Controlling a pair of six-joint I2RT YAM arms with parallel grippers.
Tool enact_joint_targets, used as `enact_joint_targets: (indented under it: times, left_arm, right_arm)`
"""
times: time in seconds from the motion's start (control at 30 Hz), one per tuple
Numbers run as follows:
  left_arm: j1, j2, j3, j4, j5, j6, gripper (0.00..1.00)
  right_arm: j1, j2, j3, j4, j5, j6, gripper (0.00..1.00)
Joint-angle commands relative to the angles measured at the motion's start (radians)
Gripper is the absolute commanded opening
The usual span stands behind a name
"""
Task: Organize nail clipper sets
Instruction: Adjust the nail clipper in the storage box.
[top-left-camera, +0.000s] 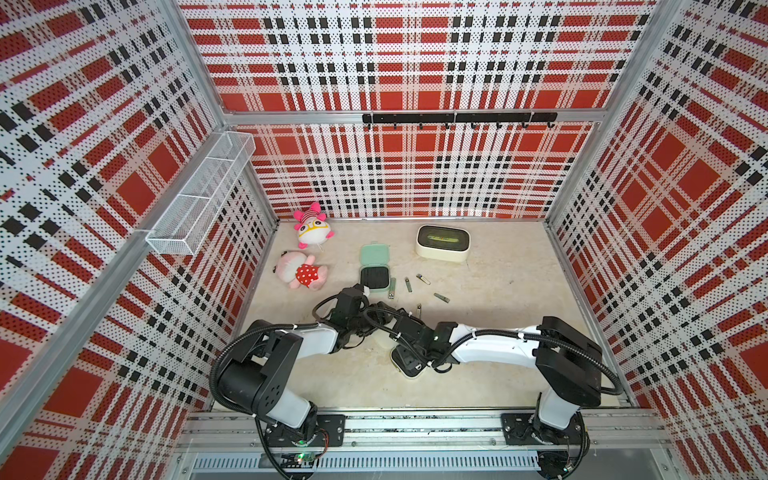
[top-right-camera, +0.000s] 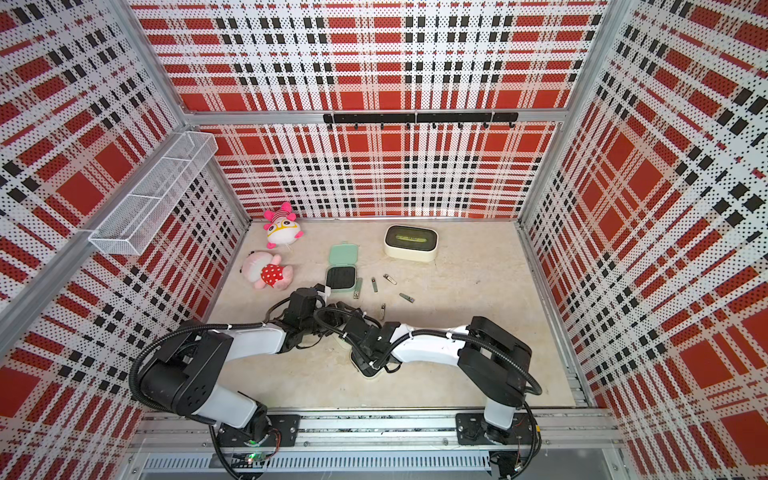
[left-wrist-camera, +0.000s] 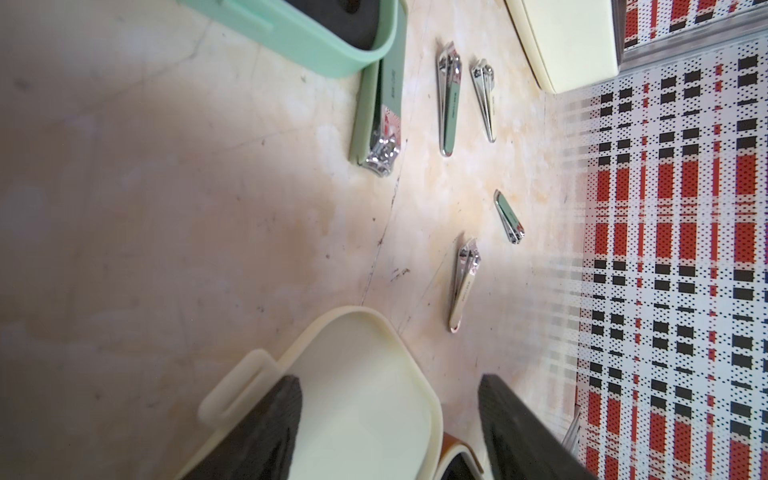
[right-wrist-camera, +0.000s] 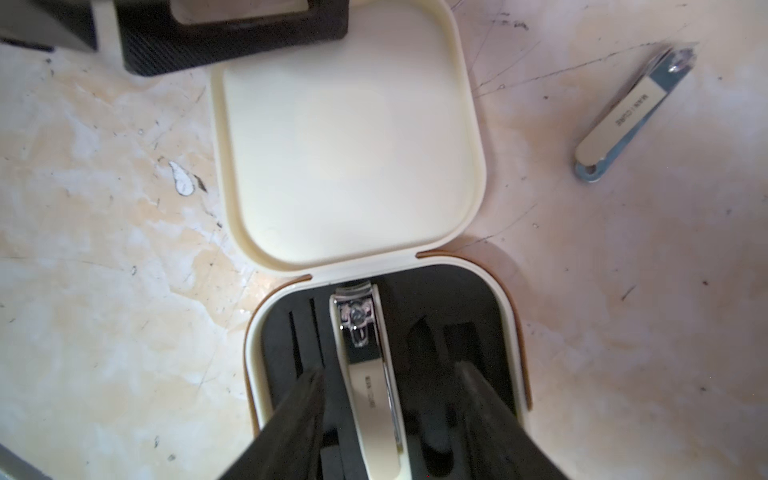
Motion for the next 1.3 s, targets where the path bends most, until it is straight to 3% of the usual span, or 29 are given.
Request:
enact_joint_targets:
  times: [0.0,0.1,0.3,1.27]
  left_arm:
    - [0.000,0.013,-0.002,-0.099,-0.029,0.010,0.73]
    - [0.000,0.012,0.000,-0.100,-0.029,0.010,0.73]
    - [0.000,0.015,0.001,-0.103,-0.029,0.011,0.73]
    - [0.002,0.013,-0.001,-0.103,-0.029,0.015,0.73]
  right_arm:
    - [-0.017,-0.033,0.018,0.008,0.002,0.003,0.45]
    - [-0.031,-0.031,0.024,0.019,-0.032,-0.001,0.34]
    - [-0.033,-0.005,0.055,0.024,-0.057,-0.013,0.27]
    - [-0.034,0.064,0.004,0.057,-0.092,0.008,0.24]
